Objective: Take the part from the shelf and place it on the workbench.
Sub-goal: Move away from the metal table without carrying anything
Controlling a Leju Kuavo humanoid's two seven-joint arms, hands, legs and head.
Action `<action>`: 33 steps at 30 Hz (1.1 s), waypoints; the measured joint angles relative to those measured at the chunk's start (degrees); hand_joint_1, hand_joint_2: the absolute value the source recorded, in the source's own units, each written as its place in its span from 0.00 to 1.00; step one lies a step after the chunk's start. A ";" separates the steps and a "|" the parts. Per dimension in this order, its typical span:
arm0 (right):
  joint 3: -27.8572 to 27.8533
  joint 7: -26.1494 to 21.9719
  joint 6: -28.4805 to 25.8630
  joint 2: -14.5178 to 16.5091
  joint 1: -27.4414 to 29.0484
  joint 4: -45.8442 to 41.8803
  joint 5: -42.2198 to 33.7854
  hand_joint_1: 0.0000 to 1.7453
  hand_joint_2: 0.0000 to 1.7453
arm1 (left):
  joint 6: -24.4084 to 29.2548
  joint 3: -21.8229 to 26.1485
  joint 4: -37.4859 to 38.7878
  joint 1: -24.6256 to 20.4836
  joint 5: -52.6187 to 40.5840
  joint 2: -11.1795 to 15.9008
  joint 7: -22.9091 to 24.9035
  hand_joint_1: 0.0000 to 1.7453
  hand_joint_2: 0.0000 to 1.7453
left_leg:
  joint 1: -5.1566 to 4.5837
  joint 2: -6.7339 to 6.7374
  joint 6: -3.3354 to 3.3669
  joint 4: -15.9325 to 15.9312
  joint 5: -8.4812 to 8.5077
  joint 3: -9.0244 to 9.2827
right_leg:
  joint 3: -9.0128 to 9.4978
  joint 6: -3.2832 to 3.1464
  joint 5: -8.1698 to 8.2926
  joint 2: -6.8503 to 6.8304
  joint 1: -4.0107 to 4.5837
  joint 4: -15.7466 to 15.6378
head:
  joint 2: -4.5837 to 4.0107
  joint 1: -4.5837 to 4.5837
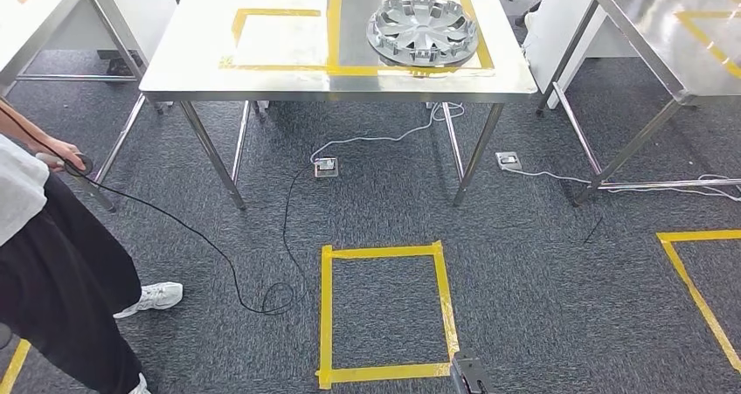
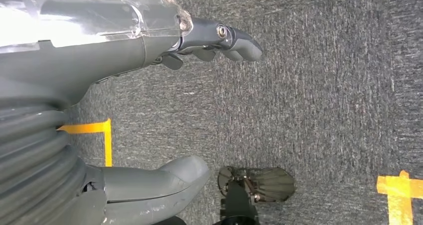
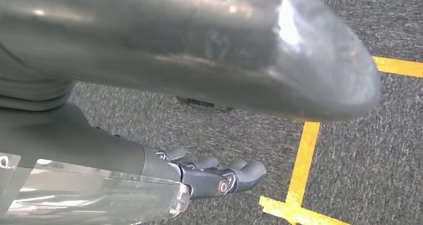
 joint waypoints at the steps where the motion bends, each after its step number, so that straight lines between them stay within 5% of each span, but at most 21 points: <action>1: 0.01 0.00 0.00 0.00 0.00 0.00 0.00 0.00 0.00 | 0.00 0.00 0.00 0.00 0.00 0.00 0.00 0.00 1.00 | 0.00 0.00 -0.01 -0.58 0.23 0.34 | 0.37 0.00 0.25 0.00 0.00 -0.64 | 0.00 0.00; 21: 0.02 -0.03 -0.31 0.00 -0.06 -0.01 -0.04 0.00 0.00 | 0.02 0.02 0.00 0.00 0.00 -0.05 -0.37 0.00 1.00 | 0.00 0.00 0.00 -6.17 2.39 3.68 | 4.08 0.08 2.70 0.01 0.00 -6.92 | 0.00 -0.03; 28: 0.02 -1.61 -0.57 0.16 0.44 0.00 -1.56 0.00 0.00 | -0.17 0.01 0.00 0.00 0.00 -0.15 1.33 0.00 1.00 | -0.03 -0.03 -0.01 -4.94 1.95 3.19 | 3.45 0.04 2.12 0.00 -0.04 -5.38 | 0.00 -0.01; 33: 0.02 -2.59 -0.85 0.67 0.62 0.03 -2.31 0.00 0.00 | -0.77 -0.16 0.00 -0.01 0.00 -0.02 1.55 0.00 1.00 | -0.08 -0.03 -0.01 -1.66 0.67 1.30 | 1.30 -0.02 0.67 0.00 -0.06 -1.68 | 0.00 -0.05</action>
